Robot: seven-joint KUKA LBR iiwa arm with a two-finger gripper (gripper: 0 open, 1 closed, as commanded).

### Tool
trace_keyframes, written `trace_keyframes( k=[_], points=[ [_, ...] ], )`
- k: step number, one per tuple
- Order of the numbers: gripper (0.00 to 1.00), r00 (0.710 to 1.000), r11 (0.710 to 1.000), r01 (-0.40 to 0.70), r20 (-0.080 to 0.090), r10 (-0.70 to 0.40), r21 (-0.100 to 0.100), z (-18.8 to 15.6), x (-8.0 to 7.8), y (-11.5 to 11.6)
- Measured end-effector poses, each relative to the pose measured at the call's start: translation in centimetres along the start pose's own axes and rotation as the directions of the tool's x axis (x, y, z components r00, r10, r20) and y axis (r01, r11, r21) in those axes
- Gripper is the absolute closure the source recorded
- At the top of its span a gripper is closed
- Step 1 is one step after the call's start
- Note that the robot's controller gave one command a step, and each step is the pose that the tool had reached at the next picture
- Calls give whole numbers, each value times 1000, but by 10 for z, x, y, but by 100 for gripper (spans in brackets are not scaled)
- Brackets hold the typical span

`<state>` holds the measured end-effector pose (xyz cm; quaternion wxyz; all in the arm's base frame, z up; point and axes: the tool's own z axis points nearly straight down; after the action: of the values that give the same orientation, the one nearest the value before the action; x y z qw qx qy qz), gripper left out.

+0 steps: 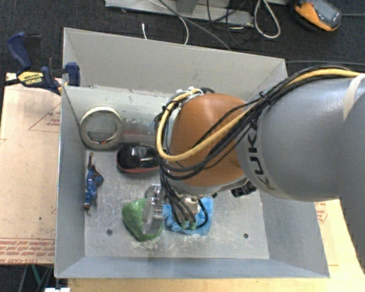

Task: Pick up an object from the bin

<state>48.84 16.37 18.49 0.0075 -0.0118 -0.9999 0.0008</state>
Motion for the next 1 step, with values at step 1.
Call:
trace_keyframes(
  k=[1],
  points=[
    [100,1000,1000,-3,7,3,-2,-3,-2,0]
  ],
)
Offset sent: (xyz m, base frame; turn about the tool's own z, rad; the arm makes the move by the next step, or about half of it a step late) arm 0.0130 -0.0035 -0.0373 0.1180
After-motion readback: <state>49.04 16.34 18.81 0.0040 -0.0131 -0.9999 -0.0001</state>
